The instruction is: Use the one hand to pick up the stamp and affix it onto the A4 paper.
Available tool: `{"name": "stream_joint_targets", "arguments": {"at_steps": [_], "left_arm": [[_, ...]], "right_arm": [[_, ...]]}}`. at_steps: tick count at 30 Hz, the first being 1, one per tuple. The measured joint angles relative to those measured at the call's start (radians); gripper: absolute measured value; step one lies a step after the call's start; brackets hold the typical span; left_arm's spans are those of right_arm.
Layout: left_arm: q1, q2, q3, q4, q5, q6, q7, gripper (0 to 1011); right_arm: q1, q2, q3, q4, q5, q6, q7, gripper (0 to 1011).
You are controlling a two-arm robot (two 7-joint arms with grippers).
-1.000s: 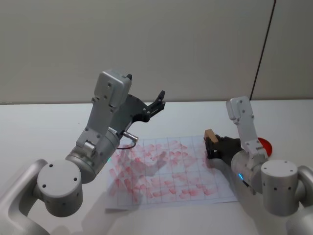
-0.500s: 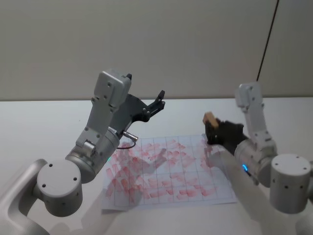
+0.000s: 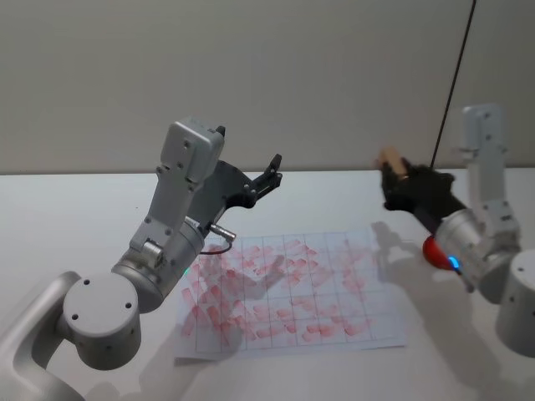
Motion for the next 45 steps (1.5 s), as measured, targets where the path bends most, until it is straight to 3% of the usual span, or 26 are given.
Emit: {"name": "stream_joint_targets", "arguments": {"at_steps": [10, 17, 33, 45], "left_arm": [[0.0, 0.0, 0.0, 0.0, 0.0, 0.0, 0.0, 1001], [0.0, 0.0, 0.0, 0.0, 0.0, 0.0, 0.0, 1001], [0.0, 0.0, 0.0, 0.0, 0.0, 0.0, 0.0, 1001], [0.0, 0.0, 0.0, 0.0, 0.0, 0.0, 0.0, 1001]], "right_arm": [[-0.037, 0.056, 0.048, -0.026, 0.017, 0.01, -0.034, 224], [-0.05, 0.084, 0.073, 0.009, 0.019, 0.02, -0.042, 224], [-0.037, 0.101, 0.089, 0.119, 0.008, 0.044, 0.005, 224], [-0.037, 0.102, 0.085, 0.153, -0.002, 0.064, 0.04, 224]]}}
